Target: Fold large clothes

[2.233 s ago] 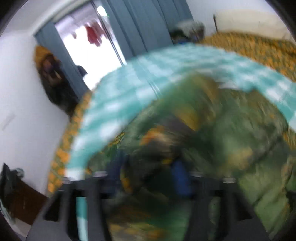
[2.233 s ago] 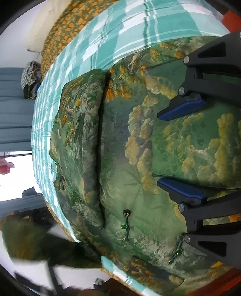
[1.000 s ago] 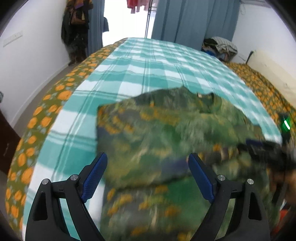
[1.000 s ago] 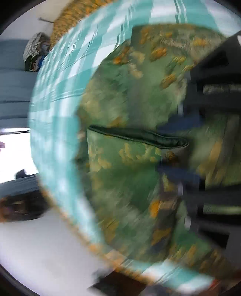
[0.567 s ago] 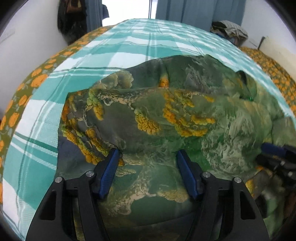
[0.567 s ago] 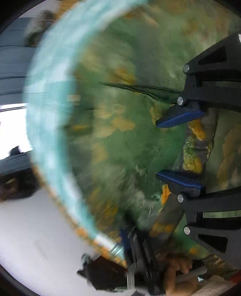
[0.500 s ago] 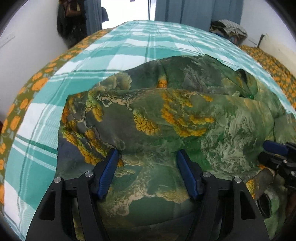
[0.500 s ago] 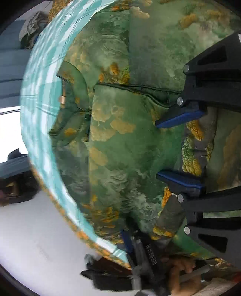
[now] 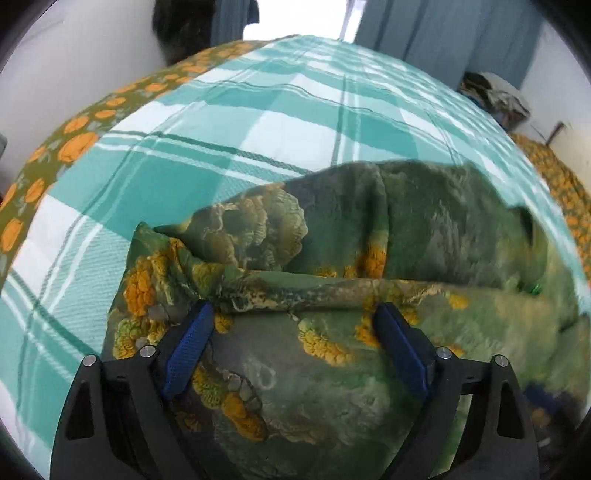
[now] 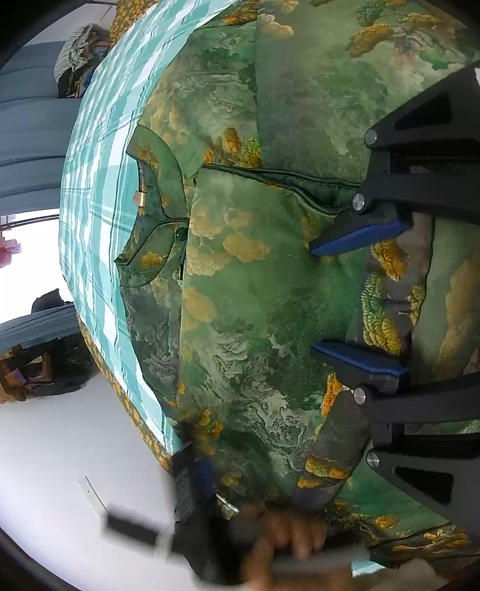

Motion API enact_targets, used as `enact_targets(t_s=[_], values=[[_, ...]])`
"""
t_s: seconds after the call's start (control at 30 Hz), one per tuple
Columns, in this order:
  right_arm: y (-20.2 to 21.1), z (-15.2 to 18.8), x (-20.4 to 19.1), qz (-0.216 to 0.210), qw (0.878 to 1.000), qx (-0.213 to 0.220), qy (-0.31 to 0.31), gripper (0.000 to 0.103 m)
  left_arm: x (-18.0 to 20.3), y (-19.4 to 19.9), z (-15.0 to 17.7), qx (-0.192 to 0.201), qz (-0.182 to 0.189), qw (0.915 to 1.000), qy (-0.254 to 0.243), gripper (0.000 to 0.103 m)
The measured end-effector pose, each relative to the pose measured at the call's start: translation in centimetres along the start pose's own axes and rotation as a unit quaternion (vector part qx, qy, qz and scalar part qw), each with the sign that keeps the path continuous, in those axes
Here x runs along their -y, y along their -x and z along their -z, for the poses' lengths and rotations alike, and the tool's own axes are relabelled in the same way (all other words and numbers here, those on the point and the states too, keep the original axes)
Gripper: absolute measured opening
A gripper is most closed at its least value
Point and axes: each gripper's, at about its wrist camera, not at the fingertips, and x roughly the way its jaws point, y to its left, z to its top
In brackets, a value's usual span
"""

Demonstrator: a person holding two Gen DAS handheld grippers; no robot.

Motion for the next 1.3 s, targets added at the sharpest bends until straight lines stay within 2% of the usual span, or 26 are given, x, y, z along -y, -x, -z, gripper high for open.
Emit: enact_targets(t_s=[0.1,0.27,0.33,0.43,0.5,0.67,0.77,0.83,0.9,1.0,1.1,1.2,1.27,1.3], values=[[-0.1,0.1,-0.1,0.003,1.000,0.003,0.004,0.049,0.4,0.2,0.2,0.005,-0.007,0.9999,-0.011,0.093],[-0.1,0.2,0.0,0.002,1.000,0.005,0.002,0.049,0.5,2.5,1.2,-0.016,0.003,0.9994,-0.030,0.093],[-0.1,0.2,0.0,0.002,1.000,0.006,0.002,0.049,1.1,4.6,3.1,-0.021,0.010,0.9976,-0.065,0.093],[0.0,0.2,0.0,0.001,1.000,0.007,0.001,0.049,1.8,6.3,6.5,-0.010,-0.015,0.9914,-0.130,0.094],[-0.1,0.2,-0.1,0.003,1.000,0.006,0.003,0.049,1.6,6.3,7.6,-0.003,-0.017,0.9918,-0.127,0.094],[0.3,-0.2,-1.2,0.032,0.999,-0.002,0.025,0.049,1.5,7.5,6.8,-0.010,-0.025,0.9950,-0.096,0.094],[3.4,0.0,-2.2,0.053,0.998,0.009,0.045,0.051,1.0,11.0,8.5,-0.003,0.020,0.9962,-0.084,0.096],[6.2,0.6,-2.0,0.055,0.997,0.026,0.046,0.052,0.9,12.7,10.6,-0.002,0.022,0.9945,-0.103,0.097],[9.4,2.0,-0.6,0.080,0.995,0.035,0.038,0.056,0.5,14.2,13.3,-0.012,0.019,0.9928,-0.118,0.097],[13.3,4.9,2.1,0.109,0.994,0.026,0.015,0.057,-0.5,15.5,16.6,-0.035,0.014,0.9913,-0.126,0.097],[16.5,9.5,5.0,0.141,0.990,-0.013,0.002,0.057,-1.4,17.8,19.1,-0.039,0.011,0.9909,-0.128,0.097],[20.0,14.6,7.3,0.160,0.986,-0.043,-0.023,0.057,-2.6,21.0,20.0,-0.037,0.019,0.9908,-0.129,0.097],[22.4,17.3,8.4,0.160,0.985,-0.043,-0.044,0.058,-3.7,22.3,19.9,-0.025,0.020,0.9919,-0.123,0.097],[23.7,18.6,9.1,0.164,0.984,-0.043,-0.057,0.065,-4.6,23.0,19.6,-0.015,0.017,0.9935,-0.111,0.098]])
